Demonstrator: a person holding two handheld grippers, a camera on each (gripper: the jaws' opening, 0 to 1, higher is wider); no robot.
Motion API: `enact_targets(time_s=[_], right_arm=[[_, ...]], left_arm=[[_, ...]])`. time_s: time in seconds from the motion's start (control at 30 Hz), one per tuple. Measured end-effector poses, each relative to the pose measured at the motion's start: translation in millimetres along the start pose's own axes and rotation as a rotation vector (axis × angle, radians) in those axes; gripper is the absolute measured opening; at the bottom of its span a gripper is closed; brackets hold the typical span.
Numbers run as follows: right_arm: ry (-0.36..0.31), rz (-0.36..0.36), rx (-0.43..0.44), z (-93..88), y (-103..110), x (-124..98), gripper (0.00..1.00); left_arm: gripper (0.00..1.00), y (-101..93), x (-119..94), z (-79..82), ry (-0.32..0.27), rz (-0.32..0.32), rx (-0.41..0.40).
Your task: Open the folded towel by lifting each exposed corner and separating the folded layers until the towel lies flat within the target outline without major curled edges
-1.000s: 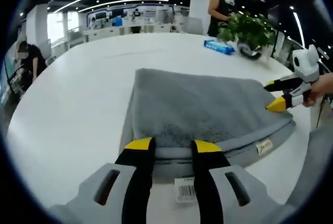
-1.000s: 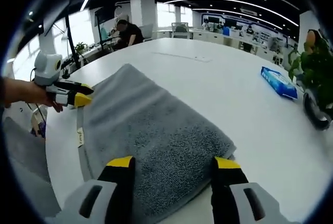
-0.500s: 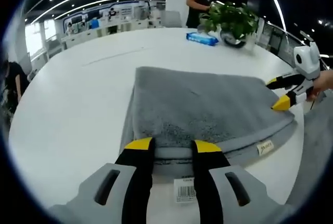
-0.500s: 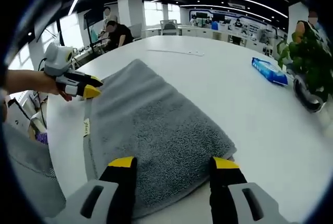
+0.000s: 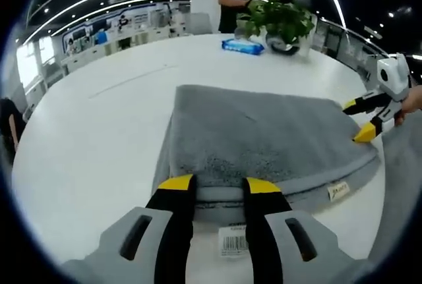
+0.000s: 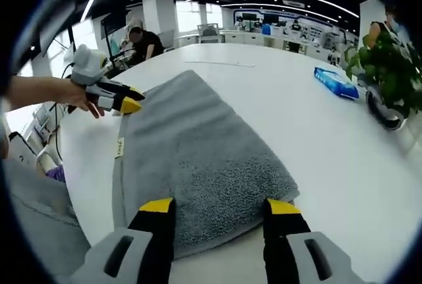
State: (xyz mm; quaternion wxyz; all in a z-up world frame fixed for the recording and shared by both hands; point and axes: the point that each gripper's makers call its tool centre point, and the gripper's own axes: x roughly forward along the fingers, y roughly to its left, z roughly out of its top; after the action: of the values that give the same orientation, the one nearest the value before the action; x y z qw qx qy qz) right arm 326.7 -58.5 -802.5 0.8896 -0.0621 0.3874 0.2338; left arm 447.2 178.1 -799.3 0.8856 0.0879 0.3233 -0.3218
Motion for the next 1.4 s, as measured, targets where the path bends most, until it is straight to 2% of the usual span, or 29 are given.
enact_targets(time_s=[0.23,0.47,0.8,1.13,1.4], right_arm=[[-0.003,0.001,0.008,-5.8,6,-5,0.51],[-0.007,-0.005,0.030,-10.0,14,-9,0.50],[-0.010,0.017,0.077,-15.5,28,-16,0.46],[0.001,0.041,0.073,-17.9,39,-17,0.44],[-0.013,0.030,0.061,-19.7,48,-17,0.46]], left_arm=[[0.28,3.4,11,8.0,0.032,-0.051,0.044],[0.28,6.4,19,14.4,0.037,-0.075,0.070],[0.28,10.7,34,26.9,0.048,-0.150,0.127],[0.28,11.9,53,42.0,0.058,-0.184,0.173],[0.28,13.0,69,54.0,0.067,-0.237,0.221]])
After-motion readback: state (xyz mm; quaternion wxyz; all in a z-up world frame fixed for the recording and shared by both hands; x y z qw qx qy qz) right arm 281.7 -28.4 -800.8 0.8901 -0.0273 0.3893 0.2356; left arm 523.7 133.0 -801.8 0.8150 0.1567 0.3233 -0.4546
